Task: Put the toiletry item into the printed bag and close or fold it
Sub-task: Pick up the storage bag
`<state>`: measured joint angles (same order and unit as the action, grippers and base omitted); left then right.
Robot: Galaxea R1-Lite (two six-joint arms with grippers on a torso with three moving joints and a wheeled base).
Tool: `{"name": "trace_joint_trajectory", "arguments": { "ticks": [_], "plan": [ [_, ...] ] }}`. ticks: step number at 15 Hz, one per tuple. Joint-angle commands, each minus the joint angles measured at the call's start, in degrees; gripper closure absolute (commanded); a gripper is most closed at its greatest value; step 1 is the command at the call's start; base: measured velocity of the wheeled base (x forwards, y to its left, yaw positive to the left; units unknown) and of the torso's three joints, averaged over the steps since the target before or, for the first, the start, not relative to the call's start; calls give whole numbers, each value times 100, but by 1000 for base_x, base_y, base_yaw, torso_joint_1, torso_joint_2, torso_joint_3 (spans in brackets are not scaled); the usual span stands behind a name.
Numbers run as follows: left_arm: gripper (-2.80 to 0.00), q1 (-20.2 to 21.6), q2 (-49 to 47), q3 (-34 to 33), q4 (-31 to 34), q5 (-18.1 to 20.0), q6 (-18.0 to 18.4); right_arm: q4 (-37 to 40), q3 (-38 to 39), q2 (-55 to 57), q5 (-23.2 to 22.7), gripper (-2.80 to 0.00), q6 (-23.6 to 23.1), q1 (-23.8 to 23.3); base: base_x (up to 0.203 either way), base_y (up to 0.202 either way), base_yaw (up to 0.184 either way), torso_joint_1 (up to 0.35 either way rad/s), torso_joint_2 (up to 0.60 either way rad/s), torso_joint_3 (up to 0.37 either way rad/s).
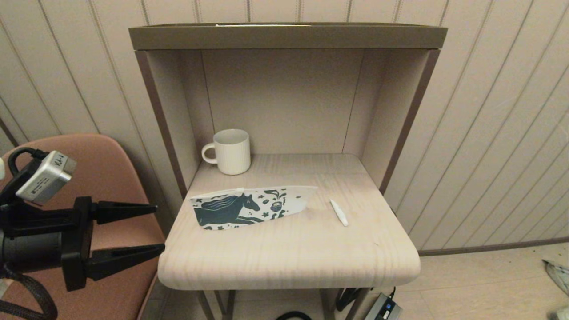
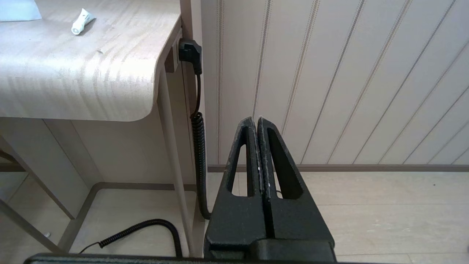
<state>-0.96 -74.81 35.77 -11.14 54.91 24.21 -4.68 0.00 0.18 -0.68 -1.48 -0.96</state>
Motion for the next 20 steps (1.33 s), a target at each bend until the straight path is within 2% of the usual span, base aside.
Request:
{"name": "trace_joint_trajectory", "arguments": {
  "ticks": [1, 4, 8, 16, 20],
  "plan": [
    [-280, 0, -589, -43, -350, 29, 193, 2, 0, 8, -2, 0, -2, 0, 0, 0, 0, 0, 0, 0],
    [-280, -7, -1026, 5, -597, 37, 668, -6, 0, 8, -2, 0, -2, 0, 0, 0, 0, 0, 0, 0],
    [-280, -138, -1570, 110, -624, 32, 1022, 2, 0, 8, -2, 0, -2, 0, 0, 0, 0, 0, 0, 0],
    [-280, -621, -1991, 884, -548, -41, 1051, -6, 0, 8, -2, 0, -2, 0, 0, 0, 0, 0, 0, 0],
    [-280, -944, -2259, 1167, -574, -338, 1068, -3, 0, 8, -2, 0, -2, 0, 0, 0, 0, 0, 0, 0]
  ]
}}
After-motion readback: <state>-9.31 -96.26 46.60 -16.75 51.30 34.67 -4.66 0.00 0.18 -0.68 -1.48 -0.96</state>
